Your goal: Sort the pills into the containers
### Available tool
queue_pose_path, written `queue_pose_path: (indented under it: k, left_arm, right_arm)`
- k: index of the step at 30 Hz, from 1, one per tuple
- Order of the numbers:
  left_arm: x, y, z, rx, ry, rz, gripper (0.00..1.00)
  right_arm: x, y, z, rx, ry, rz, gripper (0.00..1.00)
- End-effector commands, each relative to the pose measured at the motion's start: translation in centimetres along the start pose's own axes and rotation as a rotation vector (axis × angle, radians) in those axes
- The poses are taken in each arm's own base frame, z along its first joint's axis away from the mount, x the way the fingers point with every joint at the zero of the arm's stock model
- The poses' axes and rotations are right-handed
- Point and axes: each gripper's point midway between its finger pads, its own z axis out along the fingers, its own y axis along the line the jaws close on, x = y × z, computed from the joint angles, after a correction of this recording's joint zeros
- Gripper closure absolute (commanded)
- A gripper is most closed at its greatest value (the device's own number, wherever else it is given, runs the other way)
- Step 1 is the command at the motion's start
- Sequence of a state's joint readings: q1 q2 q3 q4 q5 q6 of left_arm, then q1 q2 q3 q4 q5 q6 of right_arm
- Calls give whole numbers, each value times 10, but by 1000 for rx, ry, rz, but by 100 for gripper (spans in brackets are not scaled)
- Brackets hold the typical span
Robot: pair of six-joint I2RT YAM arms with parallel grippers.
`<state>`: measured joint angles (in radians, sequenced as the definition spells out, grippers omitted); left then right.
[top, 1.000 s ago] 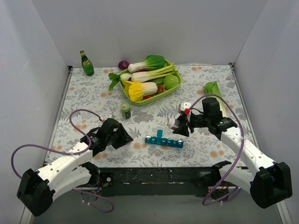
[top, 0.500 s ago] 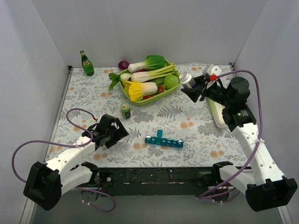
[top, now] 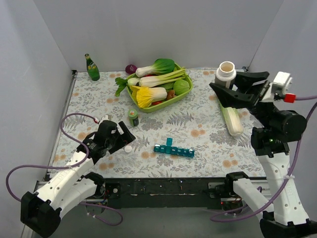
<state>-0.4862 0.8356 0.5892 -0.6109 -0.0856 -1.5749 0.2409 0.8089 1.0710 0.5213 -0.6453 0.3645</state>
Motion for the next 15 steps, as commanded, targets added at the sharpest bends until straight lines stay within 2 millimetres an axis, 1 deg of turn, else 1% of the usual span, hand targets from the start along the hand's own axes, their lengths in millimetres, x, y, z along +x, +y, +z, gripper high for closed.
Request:
queue_pose_path:
  k: [1, 2, 3, 4, 5, 6, 7, 8, 9, 10, 11, 12, 13, 14, 15]
  left_arm:
    - [-6, -10, -12, 47, -6, 36, 12]
    - [-6, -11, -13, 50, -5, 43, 12]
    - [-7, -12, -14, 52, -7, 48, 11]
    - [-7, -13, -14, 61, -6, 63, 11]
    - [-7, -15, -15, 74, -6, 72, 9]
    - [-7, -18, -15, 92, -7, 85, 8]
    - [-7, -24, -15, 129, -5, 109, 7]
    - [-3, -30, -17, 168, 16, 130, 4]
    - [-3, -34, -17, 192, 21, 149, 2]
    - [-3, -45, -21, 245, 30, 193, 2]
    - [-3, -50, -23, 271, 32, 217, 2]
    - [-2, -55, -26, 300, 37, 242, 2]
    - [-1, -63, -30, 348, 46, 272, 2]
    - [1, -68, -32, 388, 49, 320, 2]
    - [2, -72, -35, 420, 47, 346, 2]
  right_arm:
    - [-31, 22, -3, -117, -102, 36, 87]
    - [-37, 51, -9, -208, -130, 56, 87]
    - [-31, 49, -9, -176, -127, 37, 87]
    - [-37, 37, -6, -97, -141, -7, 85]
    - [-42, 1, -3, 81, -159, -72, 85]
    - [-44, -13, -2, 135, -151, -129, 88]
    - [-43, -16, -3, 135, -149, -106, 88]
    - [-32, 10, -6, -15, -101, -83, 88]
    - [-21, 35, -11, -123, -81, 57, 89]
    - [-1, 50, -18, -204, -70, 68, 88]
    - [11, 62, -20, -237, -39, 100, 88]
    - [32, 49, -20, -174, 28, 77, 87]
    - [49, 34, -22, -126, 81, -48, 87]
    - [83, 31, -31, -132, 170, -42, 87]
    - [100, 35, -38, -170, 213, -65, 87]
